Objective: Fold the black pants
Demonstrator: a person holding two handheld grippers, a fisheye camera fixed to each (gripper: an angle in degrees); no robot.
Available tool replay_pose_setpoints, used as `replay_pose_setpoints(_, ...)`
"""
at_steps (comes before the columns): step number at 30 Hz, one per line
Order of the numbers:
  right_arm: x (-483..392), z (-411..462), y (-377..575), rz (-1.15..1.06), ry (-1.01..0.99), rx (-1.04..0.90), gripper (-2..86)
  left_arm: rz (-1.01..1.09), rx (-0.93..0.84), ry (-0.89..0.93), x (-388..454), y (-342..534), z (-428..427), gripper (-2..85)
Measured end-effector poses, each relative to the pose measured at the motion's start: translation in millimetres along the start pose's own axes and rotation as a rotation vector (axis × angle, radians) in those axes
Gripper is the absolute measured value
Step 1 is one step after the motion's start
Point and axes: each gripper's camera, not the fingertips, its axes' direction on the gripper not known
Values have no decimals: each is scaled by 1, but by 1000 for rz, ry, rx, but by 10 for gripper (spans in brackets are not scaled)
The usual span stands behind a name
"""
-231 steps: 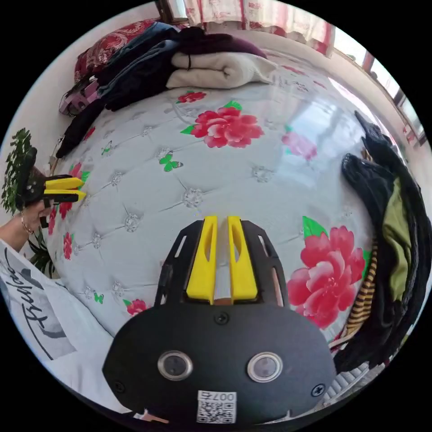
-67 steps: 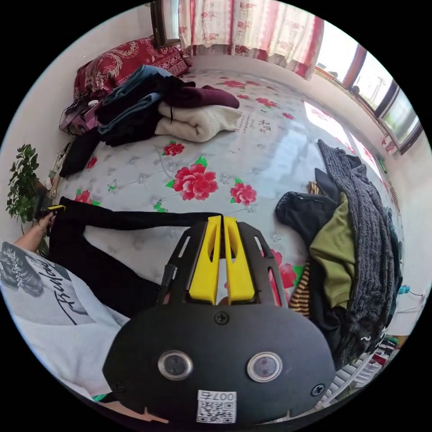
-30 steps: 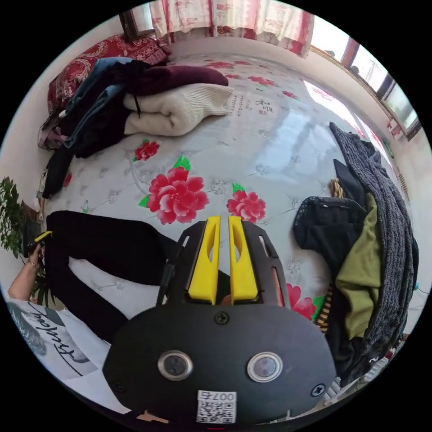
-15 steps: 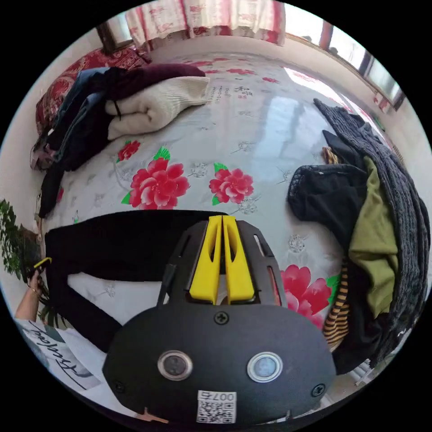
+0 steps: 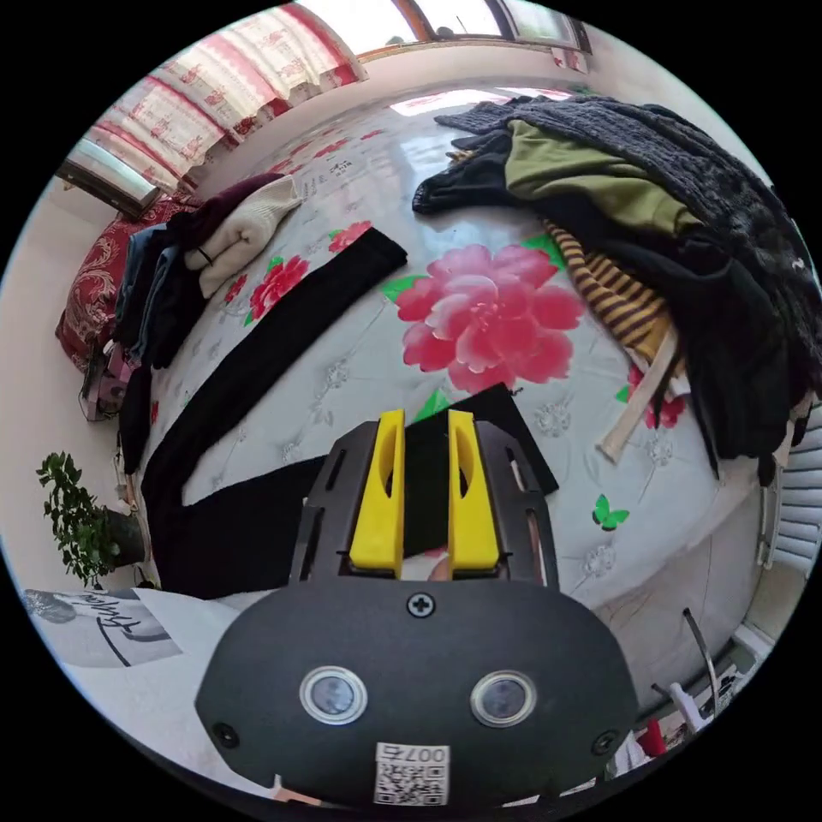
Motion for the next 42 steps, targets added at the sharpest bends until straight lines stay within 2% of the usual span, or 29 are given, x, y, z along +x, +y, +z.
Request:
replay_pose_setpoints(3,35,-11,35,106,62,-45,66,-86,-51,76,-19,10,14,65)
replay_pose_setpoints(6,52,-14,45,166,12,-65,73,-97,-110,104,-20,8,37,84)
replay_pose_setpoints(9,51,-16,40,199,-14,-69,77,-1,-85,33,-9,7,40,79)
replay_pose_setpoints(12,38,-18,31,137,-3,-101,77,121,-108,-26,4,4,40,52)
replay_pose_setpoints(16,20,-20,24,49,197,-138,44,196,-90,4,7,7,34,33)
replay_pose_setpoints(19,27,-33,18,23,98,-134,12,188,-35,162,-7,7,17,24)
replay_pose_setpoints(21,35,-54,16,20,-1,-58,5,215,42,299,-18,7,-5,20)
replay_pose_setpoints(25,61,-109,6,74,-272,98,-1,225,121,414,-31,2,-34,17)
replay_pose_setpoints(30,73,-144,-10,119,-451,186,-2,120,191,525,-26,-7,-48,15)
replay_pose_setpoints(34,70,-148,-25,167,-516,196,-2,-74,259,424,-11,-4,-48,13)
replay_pose_setpoints(38,53,-150,-44,161,-493,212,-1,-106,330,366,28,-15,-46,13)
replay_pose_setpoints(42,17,-132,-108,163,-409,196,2,-108,359,312,83,-68,-19,18)
